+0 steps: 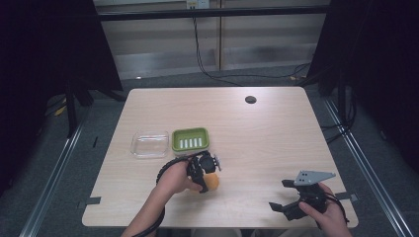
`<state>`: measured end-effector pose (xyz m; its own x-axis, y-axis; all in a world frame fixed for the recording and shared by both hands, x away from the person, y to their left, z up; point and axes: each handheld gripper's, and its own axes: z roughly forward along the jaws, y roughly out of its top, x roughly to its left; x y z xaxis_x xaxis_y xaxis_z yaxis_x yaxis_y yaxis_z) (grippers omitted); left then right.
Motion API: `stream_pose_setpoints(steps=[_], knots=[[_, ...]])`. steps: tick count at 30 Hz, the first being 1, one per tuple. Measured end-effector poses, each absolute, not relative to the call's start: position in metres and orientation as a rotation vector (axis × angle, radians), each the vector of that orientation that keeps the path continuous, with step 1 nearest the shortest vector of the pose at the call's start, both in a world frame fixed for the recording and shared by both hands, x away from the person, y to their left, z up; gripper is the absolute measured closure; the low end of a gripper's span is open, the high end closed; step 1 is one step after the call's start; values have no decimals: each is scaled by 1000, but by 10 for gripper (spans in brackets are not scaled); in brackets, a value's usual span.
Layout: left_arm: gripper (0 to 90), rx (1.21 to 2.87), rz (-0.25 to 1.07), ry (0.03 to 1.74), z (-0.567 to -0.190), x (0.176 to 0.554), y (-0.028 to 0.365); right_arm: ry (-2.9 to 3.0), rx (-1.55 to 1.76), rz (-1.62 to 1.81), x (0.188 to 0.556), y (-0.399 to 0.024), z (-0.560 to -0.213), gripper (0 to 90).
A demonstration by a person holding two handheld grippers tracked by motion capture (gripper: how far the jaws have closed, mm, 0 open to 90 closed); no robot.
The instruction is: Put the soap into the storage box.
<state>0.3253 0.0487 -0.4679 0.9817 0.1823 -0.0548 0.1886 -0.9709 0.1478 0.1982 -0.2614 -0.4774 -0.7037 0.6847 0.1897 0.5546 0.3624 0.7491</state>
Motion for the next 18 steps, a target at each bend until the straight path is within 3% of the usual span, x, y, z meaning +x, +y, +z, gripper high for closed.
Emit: stream_pose_setpoints(steps=[18], knots=[[485,3045,-28,281,-463,322,39,2447,1139,1250,196,-264,-476,54]])
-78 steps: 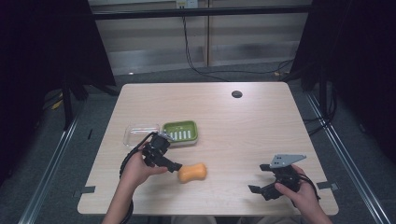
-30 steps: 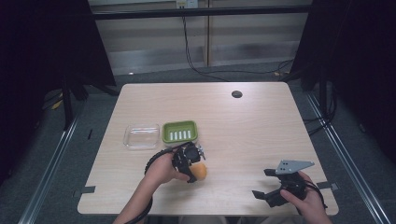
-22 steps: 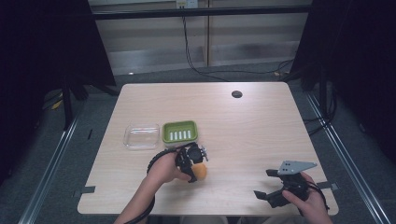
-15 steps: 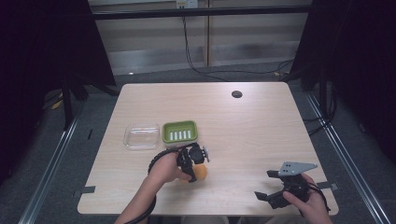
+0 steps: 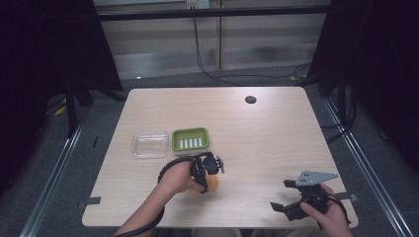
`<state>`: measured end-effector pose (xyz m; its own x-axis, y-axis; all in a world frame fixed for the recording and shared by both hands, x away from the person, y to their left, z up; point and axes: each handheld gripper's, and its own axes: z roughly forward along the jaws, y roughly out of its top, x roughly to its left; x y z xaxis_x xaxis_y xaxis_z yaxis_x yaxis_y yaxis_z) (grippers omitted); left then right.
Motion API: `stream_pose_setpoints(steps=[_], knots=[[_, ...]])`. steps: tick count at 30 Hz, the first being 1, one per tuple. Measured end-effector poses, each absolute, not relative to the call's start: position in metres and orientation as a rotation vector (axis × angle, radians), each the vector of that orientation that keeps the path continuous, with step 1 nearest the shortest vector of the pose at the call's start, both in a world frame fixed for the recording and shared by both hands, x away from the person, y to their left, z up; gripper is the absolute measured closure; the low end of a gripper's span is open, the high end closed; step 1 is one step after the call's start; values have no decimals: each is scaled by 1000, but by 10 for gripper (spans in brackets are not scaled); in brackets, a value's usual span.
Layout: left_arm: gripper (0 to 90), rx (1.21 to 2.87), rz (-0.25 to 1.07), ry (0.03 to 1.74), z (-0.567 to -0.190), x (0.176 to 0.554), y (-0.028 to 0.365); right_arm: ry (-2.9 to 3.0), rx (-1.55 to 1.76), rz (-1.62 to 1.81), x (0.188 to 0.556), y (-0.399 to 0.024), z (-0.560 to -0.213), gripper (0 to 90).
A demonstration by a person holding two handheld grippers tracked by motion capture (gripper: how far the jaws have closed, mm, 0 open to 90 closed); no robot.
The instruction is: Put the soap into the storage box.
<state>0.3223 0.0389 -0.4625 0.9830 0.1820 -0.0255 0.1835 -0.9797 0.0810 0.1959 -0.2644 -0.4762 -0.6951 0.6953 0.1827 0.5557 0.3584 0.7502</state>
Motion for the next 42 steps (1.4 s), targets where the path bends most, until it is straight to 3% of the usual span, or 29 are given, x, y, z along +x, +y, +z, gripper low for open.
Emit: stream_pose_setpoints(steps=[13,42], knots=[[490,3017,-110,333,-448,332,39,2441,1144,1255,194,-268,-475,54],[491,2920,-92,427,-429,352,52,2445,1136,1254,195,-268,-474,53]])
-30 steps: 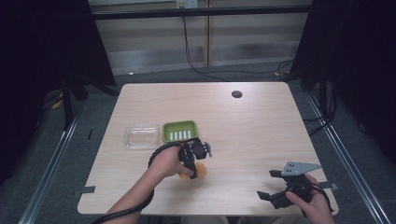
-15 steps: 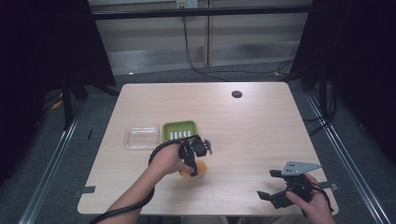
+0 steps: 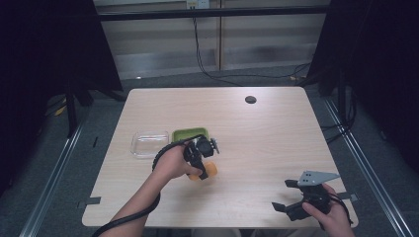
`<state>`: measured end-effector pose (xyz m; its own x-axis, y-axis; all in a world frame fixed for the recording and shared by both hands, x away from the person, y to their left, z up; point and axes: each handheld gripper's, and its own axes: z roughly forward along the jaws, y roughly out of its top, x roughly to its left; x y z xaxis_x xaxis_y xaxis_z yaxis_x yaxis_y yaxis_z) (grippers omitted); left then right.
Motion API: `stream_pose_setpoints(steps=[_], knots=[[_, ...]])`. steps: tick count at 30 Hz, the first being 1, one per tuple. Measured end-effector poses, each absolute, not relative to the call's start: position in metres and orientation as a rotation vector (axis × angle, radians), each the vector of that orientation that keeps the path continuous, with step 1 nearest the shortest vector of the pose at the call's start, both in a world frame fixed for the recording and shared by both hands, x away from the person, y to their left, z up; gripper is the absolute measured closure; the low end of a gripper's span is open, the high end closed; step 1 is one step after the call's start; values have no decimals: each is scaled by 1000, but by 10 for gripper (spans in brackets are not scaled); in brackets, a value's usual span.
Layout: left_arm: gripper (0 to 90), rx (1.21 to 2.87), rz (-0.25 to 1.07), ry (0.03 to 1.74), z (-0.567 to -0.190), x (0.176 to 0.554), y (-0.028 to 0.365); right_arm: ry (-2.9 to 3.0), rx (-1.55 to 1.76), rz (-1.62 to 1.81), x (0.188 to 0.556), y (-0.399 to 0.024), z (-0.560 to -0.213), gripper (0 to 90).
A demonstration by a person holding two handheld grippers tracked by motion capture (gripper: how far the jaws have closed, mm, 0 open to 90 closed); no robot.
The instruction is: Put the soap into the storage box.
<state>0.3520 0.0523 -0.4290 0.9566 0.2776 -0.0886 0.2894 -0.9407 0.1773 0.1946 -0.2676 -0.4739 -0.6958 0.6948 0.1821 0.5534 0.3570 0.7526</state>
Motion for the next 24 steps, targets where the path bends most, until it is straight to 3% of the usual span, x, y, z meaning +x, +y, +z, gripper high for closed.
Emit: stream_pose_setpoints(steps=[24], knots=[[491,2890,-81,464,-414,368,60,2452,1126,1246,194,-265,-473,53]])
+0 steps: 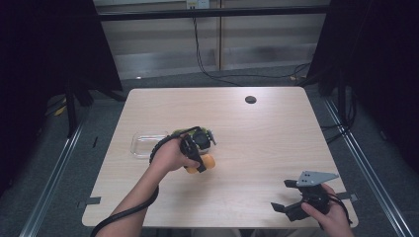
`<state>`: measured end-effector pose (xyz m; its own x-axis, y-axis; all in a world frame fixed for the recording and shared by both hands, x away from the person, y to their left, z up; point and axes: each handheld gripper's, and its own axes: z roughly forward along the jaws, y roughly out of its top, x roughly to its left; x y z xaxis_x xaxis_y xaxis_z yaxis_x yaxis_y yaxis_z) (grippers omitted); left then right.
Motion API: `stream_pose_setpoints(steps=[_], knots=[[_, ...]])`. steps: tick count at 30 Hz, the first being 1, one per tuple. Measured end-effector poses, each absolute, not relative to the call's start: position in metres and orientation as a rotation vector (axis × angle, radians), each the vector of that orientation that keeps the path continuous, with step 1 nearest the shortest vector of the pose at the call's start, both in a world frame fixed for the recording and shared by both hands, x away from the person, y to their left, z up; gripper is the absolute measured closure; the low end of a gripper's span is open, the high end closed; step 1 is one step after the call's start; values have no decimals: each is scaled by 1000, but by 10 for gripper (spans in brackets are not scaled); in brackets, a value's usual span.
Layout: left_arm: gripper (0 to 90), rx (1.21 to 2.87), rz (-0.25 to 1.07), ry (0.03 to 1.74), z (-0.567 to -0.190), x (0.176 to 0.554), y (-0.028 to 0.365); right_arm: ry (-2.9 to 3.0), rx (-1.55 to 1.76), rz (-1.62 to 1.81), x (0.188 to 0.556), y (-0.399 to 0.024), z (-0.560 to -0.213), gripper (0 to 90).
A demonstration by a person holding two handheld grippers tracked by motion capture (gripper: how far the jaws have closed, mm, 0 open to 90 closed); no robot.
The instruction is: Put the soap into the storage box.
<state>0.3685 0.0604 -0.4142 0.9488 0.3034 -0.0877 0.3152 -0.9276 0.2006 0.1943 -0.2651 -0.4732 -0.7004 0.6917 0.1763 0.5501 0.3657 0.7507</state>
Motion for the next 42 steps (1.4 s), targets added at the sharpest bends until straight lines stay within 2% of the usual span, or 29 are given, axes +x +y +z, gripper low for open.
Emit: stream_pose_setpoints(steps=[42], knots=[[491,2861,-49,513,-389,395,69,2456,1130,1241,195,-265,-474,53]])
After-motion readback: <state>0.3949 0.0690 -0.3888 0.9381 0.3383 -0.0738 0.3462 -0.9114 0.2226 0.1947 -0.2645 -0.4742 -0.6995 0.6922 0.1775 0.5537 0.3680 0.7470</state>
